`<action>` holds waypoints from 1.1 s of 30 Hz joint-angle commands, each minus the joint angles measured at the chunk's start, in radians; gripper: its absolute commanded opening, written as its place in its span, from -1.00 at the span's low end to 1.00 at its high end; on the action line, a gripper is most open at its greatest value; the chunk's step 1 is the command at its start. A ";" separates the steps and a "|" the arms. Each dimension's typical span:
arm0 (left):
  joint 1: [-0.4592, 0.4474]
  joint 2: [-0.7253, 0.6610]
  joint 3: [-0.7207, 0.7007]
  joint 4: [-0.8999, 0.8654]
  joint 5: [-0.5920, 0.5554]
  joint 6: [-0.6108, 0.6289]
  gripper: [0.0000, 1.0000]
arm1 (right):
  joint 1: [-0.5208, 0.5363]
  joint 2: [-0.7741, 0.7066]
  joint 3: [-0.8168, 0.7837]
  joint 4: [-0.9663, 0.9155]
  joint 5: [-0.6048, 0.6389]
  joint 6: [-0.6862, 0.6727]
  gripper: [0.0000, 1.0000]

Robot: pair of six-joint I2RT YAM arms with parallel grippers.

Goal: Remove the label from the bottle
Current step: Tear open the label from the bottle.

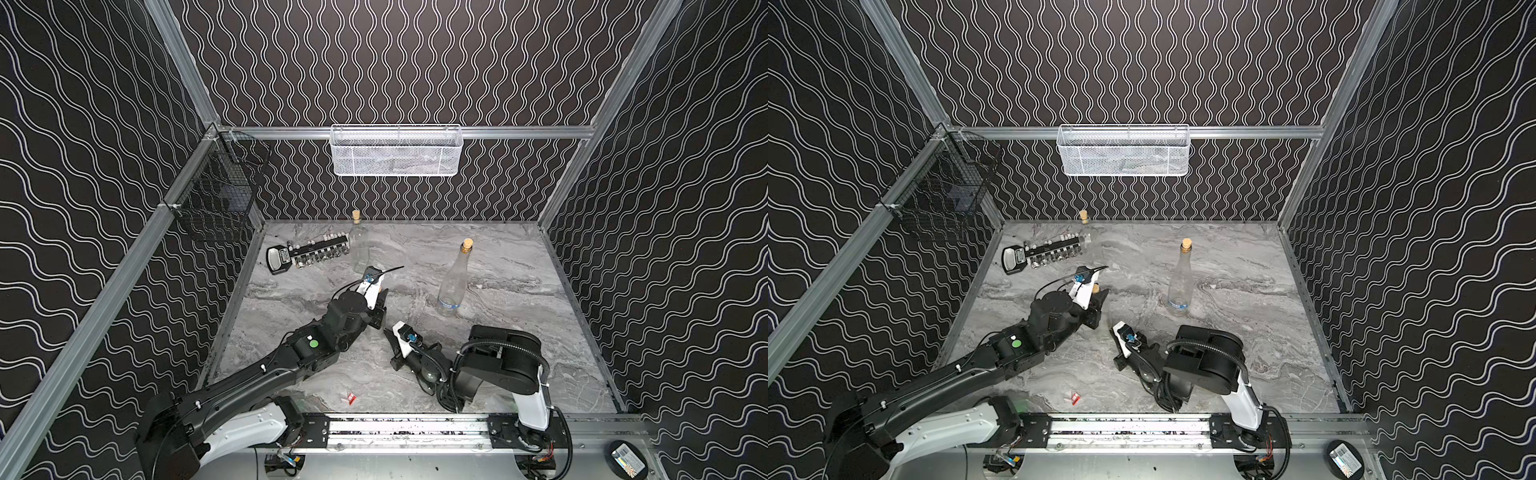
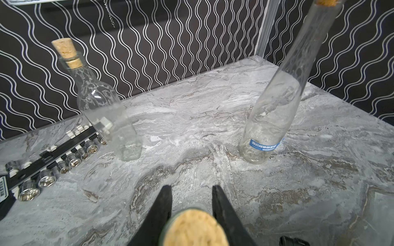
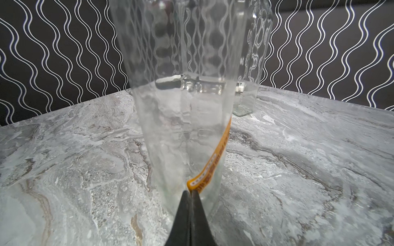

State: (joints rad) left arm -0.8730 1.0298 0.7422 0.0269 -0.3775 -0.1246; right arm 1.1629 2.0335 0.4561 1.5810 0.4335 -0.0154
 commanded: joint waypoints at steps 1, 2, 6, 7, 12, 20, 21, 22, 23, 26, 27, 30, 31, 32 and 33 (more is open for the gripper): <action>0.000 0.008 0.014 0.011 -0.003 0.057 -1.00 | 0.000 -0.014 -0.005 0.067 0.019 -0.003 -1.00; 0.000 0.009 0.013 0.012 -0.003 0.058 -1.00 | 0.000 -0.014 -0.007 0.068 0.019 -0.003 -1.00; 0.000 0.010 0.007 0.017 -0.006 0.061 -1.00 | 0.001 -0.017 -0.014 0.071 0.021 0.000 -1.00; 0.000 0.011 0.006 0.018 -0.009 0.063 -1.00 | 0.001 -0.019 -0.016 0.071 0.021 0.001 -1.00; 0.000 0.017 0.005 0.016 -0.009 0.070 -1.00 | 0.003 -0.027 -0.020 0.071 0.023 0.001 -1.00; 0.003 0.026 0.006 0.012 0.001 0.080 -1.00 | 0.003 -0.038 -0.031 0.074 0.029 -0.005 -1.00; 0.003 0.029 0.006 0.011 0.003 0.080 -1.00 | 0.003 -0.040 -0.033 0.074 0.029 -0.006 -1.00; 0.005 0.030 0.008 0.011 0.006 0.079 -1.00 | 0.003 -0.038 -0.034 0.078 0.031 -0.007 -1.00; 0.004 0.032 0.008 0.011 0.008 0.081 -1.00 | 0.003 -0.039 -0.036 0.079 0.031 -0.008 -1.00; 0.009 0.039 0.008 0.011 0.014 0.082 -1.00 | 0.003 -0.039 -0.040 0.085 0.035 -0.008 -1.00; 0.009 0.041 0.008 0.010 0.015 0.082 -1.00 | 0.003 -0.041 -0.040 0.087 0.035 -0.009 -1.00; 0.014 0.042 0.006 0.011 0.023 0.081 -1.00 | 0.003 -0.045 -0.042 0.087 0.034 -0.012 -1.00; 0.014 0.044 0.007 0.011 0.027 0.081 -1.00 | 0.003 -0.044 -0.043 0.086 0.036 -0.012 -1.00; 0.014 0.045 0.006 0.010 0.029 0.084 -1.00 | 0.003 -0.047 -0.043 0.087 0.036 -0.014 -1.00; 0.015 0.045 0.007 0.008 0.033 0.084 -1.00 | 0.004 -0.048 -0.043 0.088 0.036 -0.014 -1.00</action>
State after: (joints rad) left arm -0.8635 1.0710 0.7467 0.0731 -0.3256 -0.0940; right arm 1.1641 1.9976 0.4141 1.5684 0.4549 -0.0193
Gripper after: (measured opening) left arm 0.315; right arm 0.050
